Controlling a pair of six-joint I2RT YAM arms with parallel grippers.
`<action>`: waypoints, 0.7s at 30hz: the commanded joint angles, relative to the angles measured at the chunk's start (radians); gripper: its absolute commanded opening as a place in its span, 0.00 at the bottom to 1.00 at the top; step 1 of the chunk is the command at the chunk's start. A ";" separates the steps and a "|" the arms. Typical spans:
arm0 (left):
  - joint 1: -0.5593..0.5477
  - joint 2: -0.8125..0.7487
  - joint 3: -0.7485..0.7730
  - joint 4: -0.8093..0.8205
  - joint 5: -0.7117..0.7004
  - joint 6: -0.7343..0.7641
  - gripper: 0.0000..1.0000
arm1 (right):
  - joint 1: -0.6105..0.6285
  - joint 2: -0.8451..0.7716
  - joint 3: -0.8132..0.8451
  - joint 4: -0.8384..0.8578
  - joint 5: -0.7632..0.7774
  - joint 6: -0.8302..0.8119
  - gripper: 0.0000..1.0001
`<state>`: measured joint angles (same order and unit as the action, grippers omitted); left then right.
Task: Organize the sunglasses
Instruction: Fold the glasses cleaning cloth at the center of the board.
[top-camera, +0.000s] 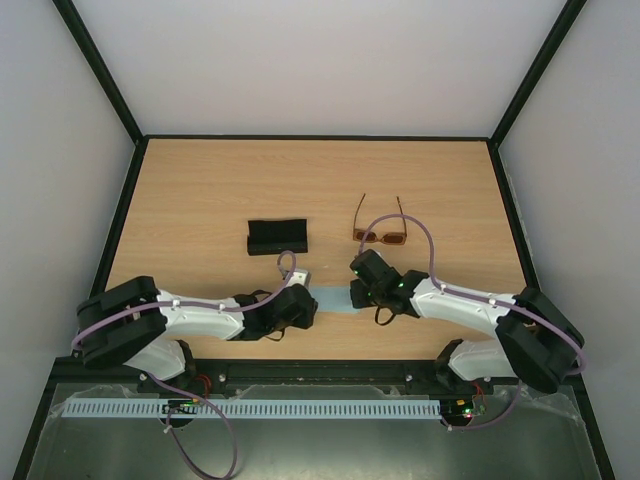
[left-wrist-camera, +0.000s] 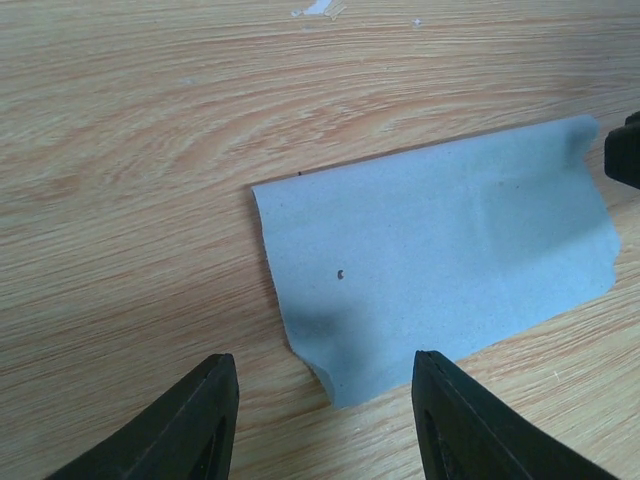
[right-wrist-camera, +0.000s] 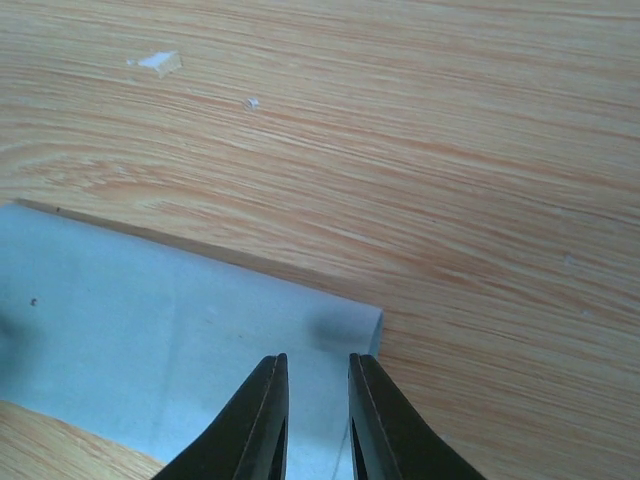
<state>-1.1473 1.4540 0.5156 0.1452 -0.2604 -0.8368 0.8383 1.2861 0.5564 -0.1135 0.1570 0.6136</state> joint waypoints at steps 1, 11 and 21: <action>-0.008 -0.034 -0.022 0.001 -0.019 -0.012 0.51 | 0.007 0.021 0.038 -0.017 -0.005 -0.008 0.18; 0.047 -0.060 0.038 -0.053 -0.022 0.037 0.53 | 0.007 0.080 0.084 -0.056 0.065 0.005 0.20; 0.071 -0.082 0.018 -0.056 -0.008 0.041 0.52 | -0.008 0.143 0.085 -0.026 0.076 0.004 0.24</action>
<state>-1.0859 1.3922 0.5312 0.1066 -0.2691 -0.8112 0.8375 1.4101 0.6258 -0.1154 0.2127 0.6136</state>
